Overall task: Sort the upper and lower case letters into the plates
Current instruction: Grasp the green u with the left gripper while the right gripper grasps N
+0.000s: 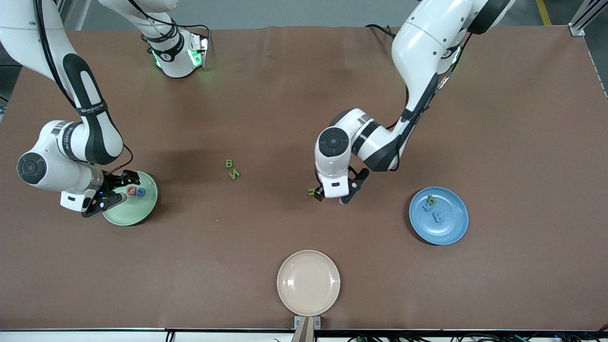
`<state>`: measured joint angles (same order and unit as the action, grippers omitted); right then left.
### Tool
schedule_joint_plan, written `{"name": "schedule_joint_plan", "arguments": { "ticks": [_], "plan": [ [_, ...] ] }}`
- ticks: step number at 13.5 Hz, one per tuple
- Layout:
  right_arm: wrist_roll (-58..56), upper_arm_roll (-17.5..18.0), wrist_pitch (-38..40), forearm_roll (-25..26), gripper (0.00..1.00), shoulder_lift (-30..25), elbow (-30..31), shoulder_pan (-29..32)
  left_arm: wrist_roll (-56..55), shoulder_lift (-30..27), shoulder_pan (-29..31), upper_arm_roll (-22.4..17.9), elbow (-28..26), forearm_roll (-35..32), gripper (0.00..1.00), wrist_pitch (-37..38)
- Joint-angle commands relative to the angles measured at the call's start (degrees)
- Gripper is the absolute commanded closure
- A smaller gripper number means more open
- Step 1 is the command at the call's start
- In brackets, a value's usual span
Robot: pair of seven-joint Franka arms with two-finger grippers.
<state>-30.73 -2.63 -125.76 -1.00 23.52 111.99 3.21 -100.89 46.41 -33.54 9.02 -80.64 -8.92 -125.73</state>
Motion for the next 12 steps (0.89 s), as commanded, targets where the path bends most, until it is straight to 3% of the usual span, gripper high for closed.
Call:
{"name": "schedule_joint_plan", "arguments": {
  "ticks": [1, 3, 8, 12],
  "plan": [
    [13.0, 0.0, 3.8, 0.0, 0.01, -3.2, 0.9, -7.1, -6.1, 5.0, -0.9, -0.6, 6.3, -0.3, 0.17, 0.3],
    [19.1, 0.0, 5.6, 0.0, 0.01, -4.1, 1.0, -11.8, -10.9, 5.8, -1.9, -0.6, 6.4, -0.2, 0.21, -1.1],
    [19.8, 0.1, 4.0, 0.0, 0.00, -3.7, 0.9, -23.6, -19.2, 8.6, -3.9, -0.8, 8.6, -0.4, 0.26, -2.3],
    [19.8, 0.1, -5.1, 0.0, 0.00, -3.7, 6.5, -30.3, -20.8, 9.0, -4.4, -1.1, 8.5, -0.6, 0.31, -2.3]
  ]
}}
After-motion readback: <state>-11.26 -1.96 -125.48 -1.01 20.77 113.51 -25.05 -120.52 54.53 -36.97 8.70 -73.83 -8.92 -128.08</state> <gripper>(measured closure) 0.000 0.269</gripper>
